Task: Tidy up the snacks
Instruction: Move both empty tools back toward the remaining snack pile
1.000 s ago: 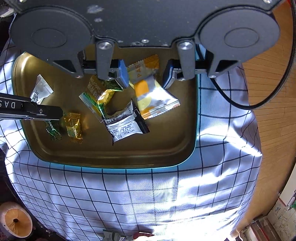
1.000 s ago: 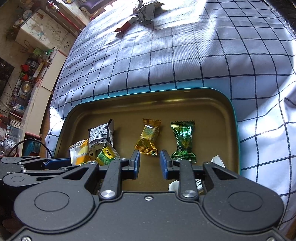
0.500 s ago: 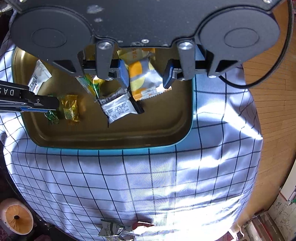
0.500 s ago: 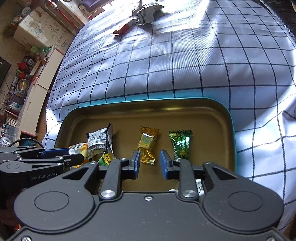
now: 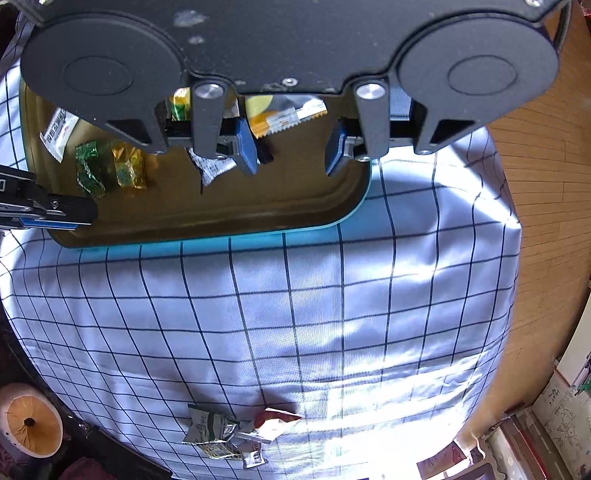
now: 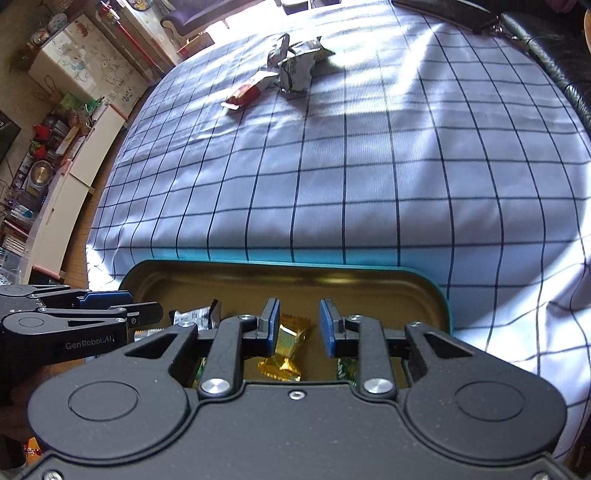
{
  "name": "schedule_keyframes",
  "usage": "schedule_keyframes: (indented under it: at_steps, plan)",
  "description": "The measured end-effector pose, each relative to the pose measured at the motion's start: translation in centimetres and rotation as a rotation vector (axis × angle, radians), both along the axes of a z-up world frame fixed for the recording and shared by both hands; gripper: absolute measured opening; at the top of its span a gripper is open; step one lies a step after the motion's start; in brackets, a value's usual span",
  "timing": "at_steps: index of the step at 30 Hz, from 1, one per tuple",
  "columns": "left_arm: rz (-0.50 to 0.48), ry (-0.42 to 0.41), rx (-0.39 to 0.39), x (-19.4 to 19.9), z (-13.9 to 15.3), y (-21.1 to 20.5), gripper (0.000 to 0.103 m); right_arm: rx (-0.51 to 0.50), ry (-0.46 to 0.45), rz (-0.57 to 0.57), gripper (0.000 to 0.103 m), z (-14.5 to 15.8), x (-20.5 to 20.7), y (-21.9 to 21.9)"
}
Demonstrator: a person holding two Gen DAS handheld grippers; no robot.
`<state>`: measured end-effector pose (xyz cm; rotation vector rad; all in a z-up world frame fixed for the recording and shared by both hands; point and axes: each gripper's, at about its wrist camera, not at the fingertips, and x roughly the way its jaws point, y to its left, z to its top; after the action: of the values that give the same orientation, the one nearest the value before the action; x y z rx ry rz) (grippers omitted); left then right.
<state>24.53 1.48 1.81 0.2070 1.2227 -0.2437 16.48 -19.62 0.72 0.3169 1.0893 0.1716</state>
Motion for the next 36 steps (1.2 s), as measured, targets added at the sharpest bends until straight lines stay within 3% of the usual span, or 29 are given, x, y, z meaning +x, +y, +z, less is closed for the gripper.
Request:
schedule_keyframes:
  at_steps: [11,36]
  plan:
    - [0.016,-0.012,-0.01,4.4,-0.2,-0.6,0.042,-0.017,-0.021,-0.016,0.037,0.2,3.1,-1.1]
    - [0.03,-0.133,-0.038,20.9,0.1,-4.7,0.042,-0.057,-0.062,-0.005,0.037,-0.1,13.0,-1.0]
